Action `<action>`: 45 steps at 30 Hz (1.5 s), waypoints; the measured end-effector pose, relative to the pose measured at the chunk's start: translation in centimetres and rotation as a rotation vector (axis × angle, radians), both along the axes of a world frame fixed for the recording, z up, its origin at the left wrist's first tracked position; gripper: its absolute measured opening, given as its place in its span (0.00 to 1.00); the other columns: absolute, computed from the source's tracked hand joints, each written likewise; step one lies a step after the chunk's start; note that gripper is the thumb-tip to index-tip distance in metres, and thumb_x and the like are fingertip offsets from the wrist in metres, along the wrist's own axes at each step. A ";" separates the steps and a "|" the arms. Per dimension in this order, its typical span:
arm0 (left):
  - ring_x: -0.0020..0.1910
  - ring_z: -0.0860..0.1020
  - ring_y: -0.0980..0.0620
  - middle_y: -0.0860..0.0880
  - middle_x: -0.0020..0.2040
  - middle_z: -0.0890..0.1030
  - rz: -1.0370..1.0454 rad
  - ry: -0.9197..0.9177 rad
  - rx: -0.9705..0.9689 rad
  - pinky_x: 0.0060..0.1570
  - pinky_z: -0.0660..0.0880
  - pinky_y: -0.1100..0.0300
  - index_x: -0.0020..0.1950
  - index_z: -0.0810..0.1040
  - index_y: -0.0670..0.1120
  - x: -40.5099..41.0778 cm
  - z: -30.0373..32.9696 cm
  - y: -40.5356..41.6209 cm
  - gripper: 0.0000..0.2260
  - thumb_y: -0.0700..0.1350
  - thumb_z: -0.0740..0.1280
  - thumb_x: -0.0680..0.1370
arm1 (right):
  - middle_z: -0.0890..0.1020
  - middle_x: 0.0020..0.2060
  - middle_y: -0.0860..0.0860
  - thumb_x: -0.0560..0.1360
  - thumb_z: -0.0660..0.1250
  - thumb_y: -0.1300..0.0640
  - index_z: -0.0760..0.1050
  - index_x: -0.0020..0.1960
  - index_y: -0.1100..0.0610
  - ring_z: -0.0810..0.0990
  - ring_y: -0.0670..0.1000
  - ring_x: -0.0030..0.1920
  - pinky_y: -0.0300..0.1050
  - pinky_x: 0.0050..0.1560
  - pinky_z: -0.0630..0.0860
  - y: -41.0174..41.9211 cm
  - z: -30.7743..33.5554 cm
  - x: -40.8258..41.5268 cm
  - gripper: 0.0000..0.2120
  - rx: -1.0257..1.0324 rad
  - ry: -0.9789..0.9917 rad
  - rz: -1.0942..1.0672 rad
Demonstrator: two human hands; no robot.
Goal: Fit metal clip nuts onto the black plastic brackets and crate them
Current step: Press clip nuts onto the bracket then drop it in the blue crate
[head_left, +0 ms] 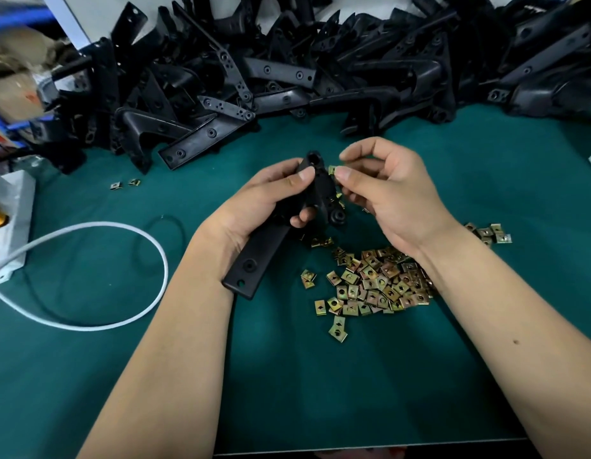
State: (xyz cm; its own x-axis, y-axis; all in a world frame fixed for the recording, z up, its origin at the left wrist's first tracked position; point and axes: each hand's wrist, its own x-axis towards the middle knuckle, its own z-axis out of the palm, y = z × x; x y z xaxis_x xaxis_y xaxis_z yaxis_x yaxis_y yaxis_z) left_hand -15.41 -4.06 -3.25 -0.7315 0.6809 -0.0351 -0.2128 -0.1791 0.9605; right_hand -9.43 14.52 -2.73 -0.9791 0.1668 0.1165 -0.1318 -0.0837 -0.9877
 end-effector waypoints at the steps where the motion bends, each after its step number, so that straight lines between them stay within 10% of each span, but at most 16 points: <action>1: 0.31 0.73 0.52 0.42 0.43 0.77 -0.004 0.002 0.001 0.28 0.70 0.65 0.60 0.71 0.39 0.0 0.0 0.0 0.09 0.42 0.62 0.84 | 0.82 0.38 0.53 0.77 0.72 0.68 0.80 0.50 0.59 0.77 0.48 0.37 0.38 0.40 0.76 0.1 0.0 -0.1 0.06 0.020 0.006 -0.016; 22: 0.30 0.74 0.52 0.39 0.45 0.79 -0.040 0.042 -0.044 0.27 0.70 0.64 0.63 0.71 0.39 0.1 -0.4 0.8 0.13 0.43 0.64 0.81 | 0.78 0.36 0.52 0.77 0.68 0.71 0.80 0.55 0.60 0.76 0.47 0.35 0.41 0.41 0.76 0.5 -0.4 -0.3 0.10 -0.279 -0.128 0.069; 45: 0.30 0.73 0.51 0.41 0.43 0.78 -0.036 0.165 -0.082 0.26 0.69 0.63 0.60 0.76 0.42 0.7 0.2 1.0 0.08 0.42 0.66 0.81 | 0.73 0.35 0.50 0.78 0.66 0.73 0.72 0.63 0.59 0.73 0.47 0.36 0.41 0.44 0.73 1.8 0.6 0.1 0.17 0.080 0.051 0.182</action>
